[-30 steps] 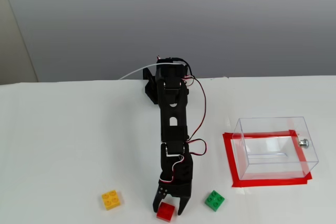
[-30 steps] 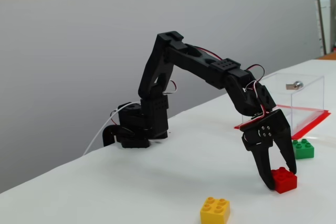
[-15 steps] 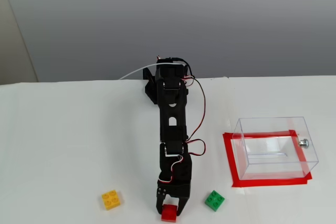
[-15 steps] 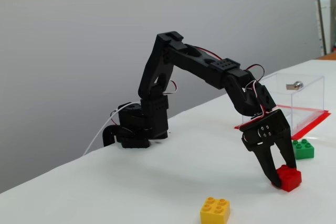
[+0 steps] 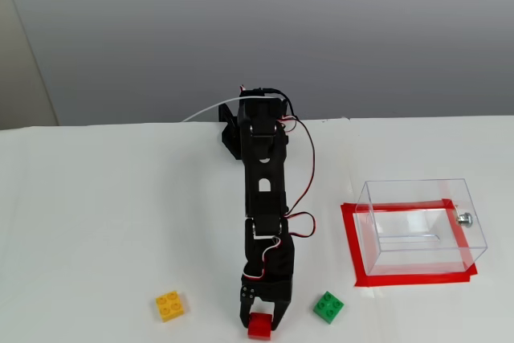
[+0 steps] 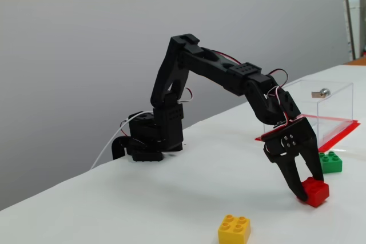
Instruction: Pick the red lego brick and place it into the transparent box
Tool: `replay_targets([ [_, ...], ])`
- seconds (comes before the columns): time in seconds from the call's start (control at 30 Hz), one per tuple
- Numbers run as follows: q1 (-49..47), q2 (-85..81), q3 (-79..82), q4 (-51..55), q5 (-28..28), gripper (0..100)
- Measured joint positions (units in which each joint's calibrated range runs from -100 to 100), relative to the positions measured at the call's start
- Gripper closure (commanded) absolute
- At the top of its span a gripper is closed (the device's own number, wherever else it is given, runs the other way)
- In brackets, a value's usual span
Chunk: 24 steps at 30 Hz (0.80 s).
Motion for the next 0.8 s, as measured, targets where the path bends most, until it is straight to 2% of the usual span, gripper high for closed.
replay_targets([
  [0.17,0.00,-6.60,0.00,0.00,0.64,90],
  [0.6,-0.11,-28.41,11.30,0.09,7.77,90],
  [0.8,-0.11,-35.77,13.42,1.11,9.09,90],
])
